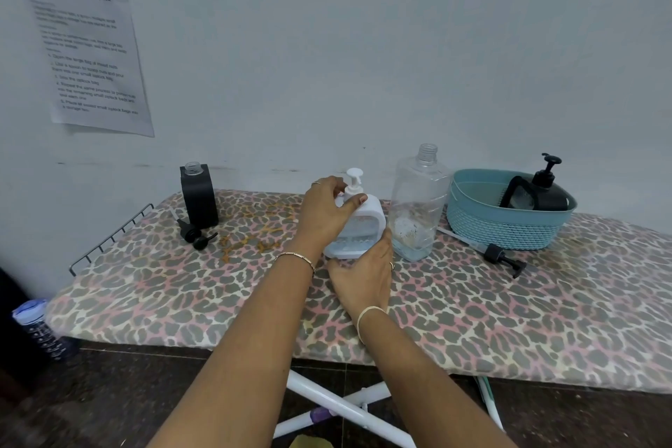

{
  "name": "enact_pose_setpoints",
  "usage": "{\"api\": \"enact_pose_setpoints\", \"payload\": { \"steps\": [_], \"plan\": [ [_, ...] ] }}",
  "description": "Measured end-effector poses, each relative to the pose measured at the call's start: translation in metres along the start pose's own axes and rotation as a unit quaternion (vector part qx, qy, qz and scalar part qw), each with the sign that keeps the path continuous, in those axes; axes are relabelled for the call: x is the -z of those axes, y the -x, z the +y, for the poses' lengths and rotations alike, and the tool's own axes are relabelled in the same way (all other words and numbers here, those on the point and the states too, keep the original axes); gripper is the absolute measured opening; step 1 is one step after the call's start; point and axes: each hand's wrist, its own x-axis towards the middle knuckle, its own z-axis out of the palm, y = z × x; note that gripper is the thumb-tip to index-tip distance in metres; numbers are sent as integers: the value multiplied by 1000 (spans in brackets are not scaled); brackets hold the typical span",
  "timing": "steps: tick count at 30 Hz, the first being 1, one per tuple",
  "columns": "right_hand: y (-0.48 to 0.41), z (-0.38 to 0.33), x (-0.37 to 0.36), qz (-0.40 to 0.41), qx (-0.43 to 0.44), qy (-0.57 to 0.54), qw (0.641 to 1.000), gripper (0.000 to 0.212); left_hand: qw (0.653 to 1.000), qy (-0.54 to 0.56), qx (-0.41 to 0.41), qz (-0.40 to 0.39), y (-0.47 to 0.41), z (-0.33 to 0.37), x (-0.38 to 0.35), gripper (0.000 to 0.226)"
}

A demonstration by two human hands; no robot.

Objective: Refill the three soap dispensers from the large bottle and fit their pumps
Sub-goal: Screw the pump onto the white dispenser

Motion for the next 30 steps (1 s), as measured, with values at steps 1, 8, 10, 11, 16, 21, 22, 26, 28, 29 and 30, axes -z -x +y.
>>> {"api": "enact_pose_setpoints", "payload": {
  "steps": [1, 8, 10, 11, 16, 21, 22, 26, 28, 29, 30],
  "plan": [
    [0, 0, 0, 2, 0, -1, 1000, 111, 1000, 6, -11, -8, 1, -1, 2, 37],
    [1, -1, 1, -3, -3, -5, 1000, 110, 1000, 27, 9, -5, 8, 2, 3, 43],
    [1, -1, 1, -2, -2, -8, 1000, 109, 1000, 7, 13, 14, 9, 5, 0, 49],
    [1, -1, 1, -2, -3, -10, 1000, 109, 1000, -4, 10, 20, 9, 5, -2, 49],
    [1, -1, 1, -3, -5, -6, 1000, 109, 999, -32, -11, 1, 5, 2, -1, 36],
    [1, -1, 2, -5, -4, -4, 1000, 109, 996, 63, 3, -65, 5, -1, 8, 50],
    [1, -1, 2, -5, -4, -3, 1000, 109, 994, 77, 10, -73, 4, -2, 9, 49],
    [1, -1, 2, -5, -5, 1, 1000, 110, 995, 61, 10, -77, 4, -8, 11, 29],
    [1, -1, 2, -4, -7, 2, 1000, 110, 995, 67, 19, -74, 4, -8, 11, 28],
    [1, -1, 2, -3, -5, 1, 1000, 110, 995, 71, 24, -71, 4, -7, 11, 31],
    [1, -1, 1, 0, -4, -2, 1000, 109, 996, 64, 28, -64, 4, -4, 9, 36]
  ]
}}
